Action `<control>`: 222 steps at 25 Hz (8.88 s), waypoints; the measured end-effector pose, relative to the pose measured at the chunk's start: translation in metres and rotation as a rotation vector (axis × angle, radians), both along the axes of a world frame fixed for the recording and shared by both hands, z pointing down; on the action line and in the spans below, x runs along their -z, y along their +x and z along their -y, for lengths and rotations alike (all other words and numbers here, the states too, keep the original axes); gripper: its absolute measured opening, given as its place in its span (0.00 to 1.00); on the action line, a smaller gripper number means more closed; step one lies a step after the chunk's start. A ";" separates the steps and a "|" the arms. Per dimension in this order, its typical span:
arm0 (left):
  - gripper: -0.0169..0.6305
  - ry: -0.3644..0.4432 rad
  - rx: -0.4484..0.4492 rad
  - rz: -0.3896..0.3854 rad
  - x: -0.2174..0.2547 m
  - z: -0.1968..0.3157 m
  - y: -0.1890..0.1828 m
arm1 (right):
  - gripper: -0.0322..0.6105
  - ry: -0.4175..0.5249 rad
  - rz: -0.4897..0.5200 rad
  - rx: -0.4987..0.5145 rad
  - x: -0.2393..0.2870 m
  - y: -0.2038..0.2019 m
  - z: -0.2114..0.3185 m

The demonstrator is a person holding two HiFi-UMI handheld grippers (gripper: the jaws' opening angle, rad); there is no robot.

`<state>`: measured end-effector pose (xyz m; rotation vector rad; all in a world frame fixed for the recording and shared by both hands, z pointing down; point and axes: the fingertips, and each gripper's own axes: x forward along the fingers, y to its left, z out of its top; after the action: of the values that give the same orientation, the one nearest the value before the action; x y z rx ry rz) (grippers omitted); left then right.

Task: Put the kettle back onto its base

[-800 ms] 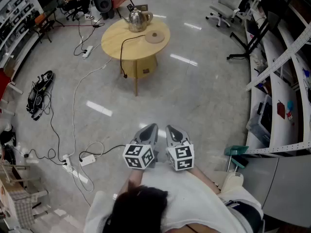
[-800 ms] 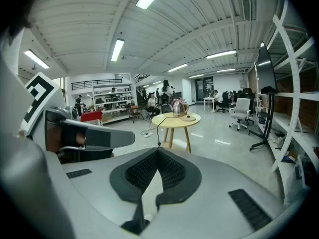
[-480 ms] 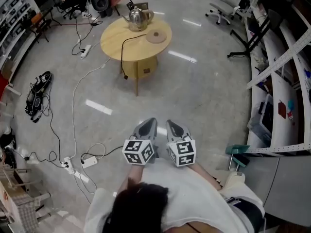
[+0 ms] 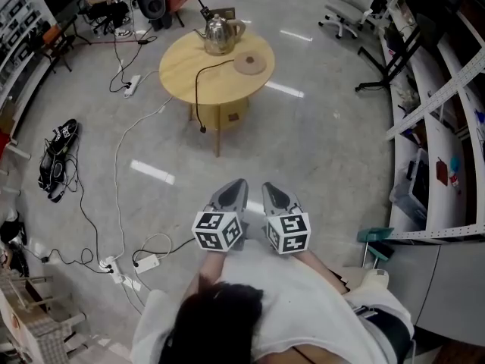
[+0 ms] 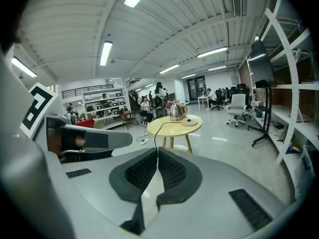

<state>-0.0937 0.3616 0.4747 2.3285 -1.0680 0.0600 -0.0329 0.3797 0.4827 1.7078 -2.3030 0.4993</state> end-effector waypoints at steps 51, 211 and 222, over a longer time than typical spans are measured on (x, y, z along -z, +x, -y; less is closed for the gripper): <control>0.08 -0.023 0.114 0.013 -0.008 0.263 0.056 | 0.10 -0.031 0.076 0.071 -0.020 0.066 0.289; 0.08 -0.234 0.422 -0.022 -0.071 0.605 0.010 | 0.21 -0.071 0.163 -0.165 -0.047 0.195 0.738; 0.08 -0.230 0.392 -0.005 -0.072 0.594 0.027 | 0.21 -0.092 0.125 -0.172 -0.065 0.213 0.707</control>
<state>-0.0662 -0.2322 0.5468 1.8828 -1.4161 0.0249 0.1804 -0.3274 0.5480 1.8880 -2.1865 0.7533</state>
